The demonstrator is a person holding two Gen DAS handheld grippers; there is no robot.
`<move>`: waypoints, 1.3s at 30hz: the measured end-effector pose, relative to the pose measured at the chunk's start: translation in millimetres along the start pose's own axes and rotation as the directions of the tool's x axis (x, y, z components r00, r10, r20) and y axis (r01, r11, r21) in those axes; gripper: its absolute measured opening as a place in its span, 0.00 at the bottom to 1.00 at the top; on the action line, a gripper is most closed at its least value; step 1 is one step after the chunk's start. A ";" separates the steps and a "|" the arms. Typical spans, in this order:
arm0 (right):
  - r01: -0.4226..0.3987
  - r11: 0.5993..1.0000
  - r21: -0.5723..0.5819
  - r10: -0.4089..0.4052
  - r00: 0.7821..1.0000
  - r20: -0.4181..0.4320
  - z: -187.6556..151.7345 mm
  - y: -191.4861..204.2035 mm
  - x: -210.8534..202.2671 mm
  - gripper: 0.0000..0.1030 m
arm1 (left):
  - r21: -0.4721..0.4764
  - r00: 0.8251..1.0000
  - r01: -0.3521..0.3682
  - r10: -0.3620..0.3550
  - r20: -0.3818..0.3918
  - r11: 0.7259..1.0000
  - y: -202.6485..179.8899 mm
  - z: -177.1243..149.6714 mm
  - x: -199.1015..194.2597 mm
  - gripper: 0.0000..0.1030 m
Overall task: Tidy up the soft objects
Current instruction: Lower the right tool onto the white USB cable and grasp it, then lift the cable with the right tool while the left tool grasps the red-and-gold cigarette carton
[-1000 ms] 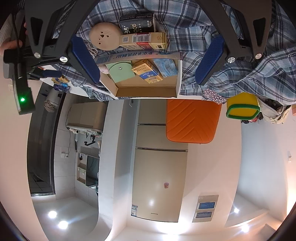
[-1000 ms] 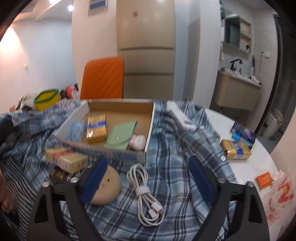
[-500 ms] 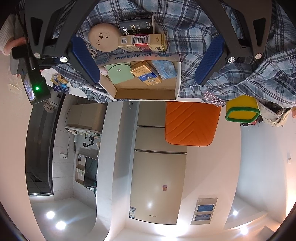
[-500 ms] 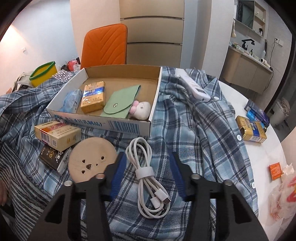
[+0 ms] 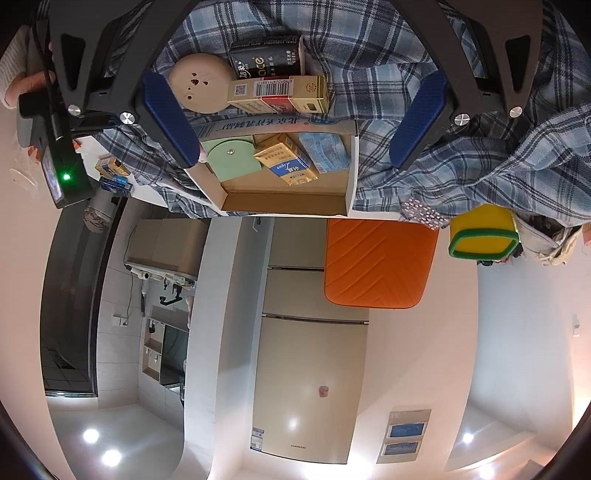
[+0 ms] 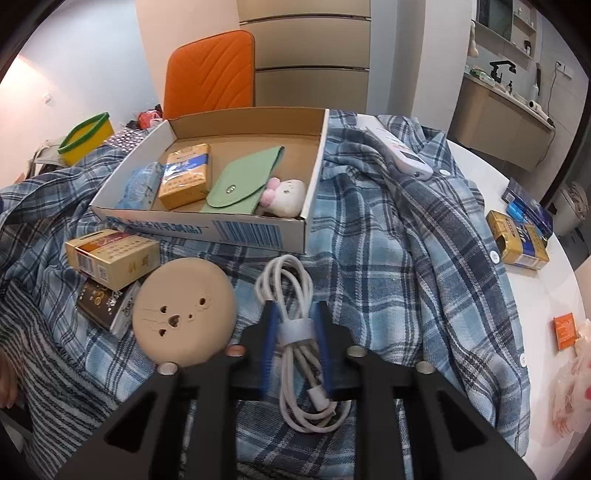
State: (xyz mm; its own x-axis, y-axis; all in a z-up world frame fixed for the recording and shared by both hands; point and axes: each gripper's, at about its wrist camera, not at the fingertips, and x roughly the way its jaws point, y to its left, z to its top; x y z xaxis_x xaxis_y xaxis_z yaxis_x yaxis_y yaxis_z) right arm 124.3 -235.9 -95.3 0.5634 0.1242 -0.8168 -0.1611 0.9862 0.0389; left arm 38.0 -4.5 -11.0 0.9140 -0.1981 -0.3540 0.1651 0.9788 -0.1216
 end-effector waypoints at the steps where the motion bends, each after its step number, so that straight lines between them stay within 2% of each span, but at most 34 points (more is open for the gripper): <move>1: 0.003 1.000 0.001 -0.003 1.000 0.009 -0.5 0.1 -1.7 0.18 | -0.002 1.000 -0.001 0.001 -0.001 1.000 0.3 -0.1 0.0 0.99; 2: 0.005 1.000 0.002 -0.005 1.000 0.017 -0.6 0.3 -3.3 0.16 | -0.003 1.000 -0.001 0.001 -0.002 1.000 0.4 -0.3 0.1 0.99; 4: 0.006 1.000 0.008 -0.006 0.999 0.045 -0.7 -0.8 -10.0 0.03 | -0.002 1.000 -0.001 0.001 -0.004 1.000 0.6 -0.8 0.6 0.99; 12: -0.001 1.000 0.014 0.000 0.996 0.089 -5.4 -1.1 -32.3 0.02 | -0.005 1.000 -0.002 0.002 -0.005 1.000 0.3 -0.9 0.8 0.99; 14: 0.029 1.000 -0.004 -0.028 0.994 0.105 -7.1 1.1 -35.3 0.03 | -0.008 1.000 -0.003 0.003 -0.007 1.000 0.5 -1.9 2.5 0.99; 16: 0.042 0.999 -0.002 -0.042 0.996 0.073 -5.3 -1.2 -30.7 0.20 | -0.010 1.000 -0.003 0.003 -0.010 1.000 1.7 -2.3 3.7 0.99; 17: 0.032 0.999 0.002 -0.032 0.999 0.036 -3.5 -3.3 -25.7 0.51 | -0.011 1.000 -0.003 0.003 -0.014 1.000 1.8 -2.7 4.5 0.99; 18: 0.006 1.000 0.009 -0.006 1.000 0.018 -2.8 -5.6 -22.4 0.63 | -0.011 1.000 -0.003 0.003 -0.019 1.000 2.2 -3.3 5.9 0.99; 20: 0.019 1.000 -0.006 -0.019 1.000 0.024 -3.5 -4.6 -21.0 0.63 | -0.009 0.999 -0.003 0.003 -0.037 1.000 2.1 -4.2 9.1 0.99; 22: 0.025 0.999 -0.048 -0.024 1.000 0.012 -3.8 -0.3 -17.9 0.58 | -0.002 0.998 -0.002 0.002 -0.064 1.000 1.3 -5.4 13.9 0.99; 24: 0.038 0.996 -0.083 -0.039 0.999 -0.010 -4.0 4.1 -12.8 0.35 | 0.005 0.997 -0.002 0.002 -0.083 1.000 0.2 -6.2 17.1 0.99; 28: 0.034 0.991 -0.127 -0.042 0.997 -0.060 -6.0 10.5 0.2 0.33 | 0.012 0.996 0.000 0.001 -0.094 1.000 -1.2 -7.0 19.0 0.99; 32: 0.044 0.992 -0.118 -0.054 0.995 -0.085 -6.1 10.0 8.1 0.33 | 0.012 0.995 0.003 -0.002 -0.104 1.000 -1.2 -7.0 20.6 0.99; 33: 0.052 0.992 -0.115 -0.062 0.995 -0.083 -6.8 9.7 9.1 0.26 | 0.012 0.995 0.004 -0.002 -0.104 1.000 -1.0 -7.2 20.3 0.99; 35: 0.054 0.992 -0.110 -0.062 0.996 -0.067 -7.2 9.0 6.7 0.22 | 0.011 0.995 0.003 -0.002 -0.104 1.000 -1.2 -7.0 20.9 0.99; 39: 0.043 0.995 -0.094 -0.044 0.999 -0.012 -8.1 8.2 -9.1 0.21 | 0.002 0.992 0.011 -0.011 -0.126 1.000 0.4 -7.4 23.9 0.99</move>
State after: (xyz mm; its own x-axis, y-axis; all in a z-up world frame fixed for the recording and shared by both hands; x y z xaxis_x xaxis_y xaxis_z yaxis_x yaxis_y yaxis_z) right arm 111.3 -229.8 -92.1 0.5604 0.0792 -0.8245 -0.2119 0.9760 -0.0503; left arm 57.2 -9.2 -26.4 0.8582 -0.2139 -0.4666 0.1760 0.9766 -0.1239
